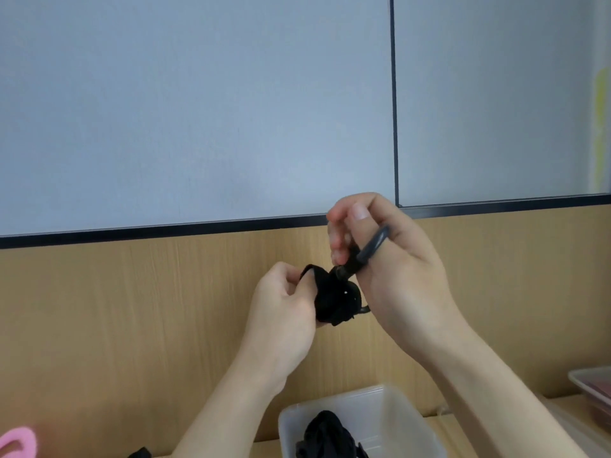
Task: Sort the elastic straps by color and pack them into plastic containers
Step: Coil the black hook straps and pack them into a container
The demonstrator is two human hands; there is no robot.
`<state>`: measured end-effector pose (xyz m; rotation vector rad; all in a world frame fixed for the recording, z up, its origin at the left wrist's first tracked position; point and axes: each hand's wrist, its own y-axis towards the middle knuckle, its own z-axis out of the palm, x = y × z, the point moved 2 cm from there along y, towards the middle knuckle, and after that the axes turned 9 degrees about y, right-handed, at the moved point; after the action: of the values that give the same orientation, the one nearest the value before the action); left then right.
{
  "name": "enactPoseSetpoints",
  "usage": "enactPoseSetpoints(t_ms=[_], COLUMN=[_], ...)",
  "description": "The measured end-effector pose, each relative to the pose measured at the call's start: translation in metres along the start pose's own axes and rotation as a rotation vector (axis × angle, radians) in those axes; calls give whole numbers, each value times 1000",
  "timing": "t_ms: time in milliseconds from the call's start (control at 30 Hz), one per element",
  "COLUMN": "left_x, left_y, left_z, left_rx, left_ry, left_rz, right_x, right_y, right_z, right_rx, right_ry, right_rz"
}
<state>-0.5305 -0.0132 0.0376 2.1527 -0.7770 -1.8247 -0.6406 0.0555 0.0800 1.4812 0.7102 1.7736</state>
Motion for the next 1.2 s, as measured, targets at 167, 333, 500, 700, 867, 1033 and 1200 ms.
enactPoseSetpoints(t_ms=[167,333,500,700,867,1033,1200], left_x=[-3,-4,-4,-4,-5,-6,-2], left_y=[8,12,14,13,14,16,16], left_z=[-16,-30,-32,-30,-33,-40,-34], left_rx=[-4,-110,-167,-177,-125,-61,15], left_ry=[-319,-432,-476,-486,-439,-370,-276], left_rz=[-70,-82,-83,-92,-51,-12,-1], right_x=[-3,-12,-15,-20,-21,-21,-22], right_y=[-11,-11,-15,-14,-12,-6,-4], right_z=[9,11,13,13,5,-7,-12], right_rx=[146,231,299,246,188,138,261], right_ry=[-535,-754,-693,-714,-622,-671,-651], right_rz=[-268,-338,-290,-286,-228,-87,2])
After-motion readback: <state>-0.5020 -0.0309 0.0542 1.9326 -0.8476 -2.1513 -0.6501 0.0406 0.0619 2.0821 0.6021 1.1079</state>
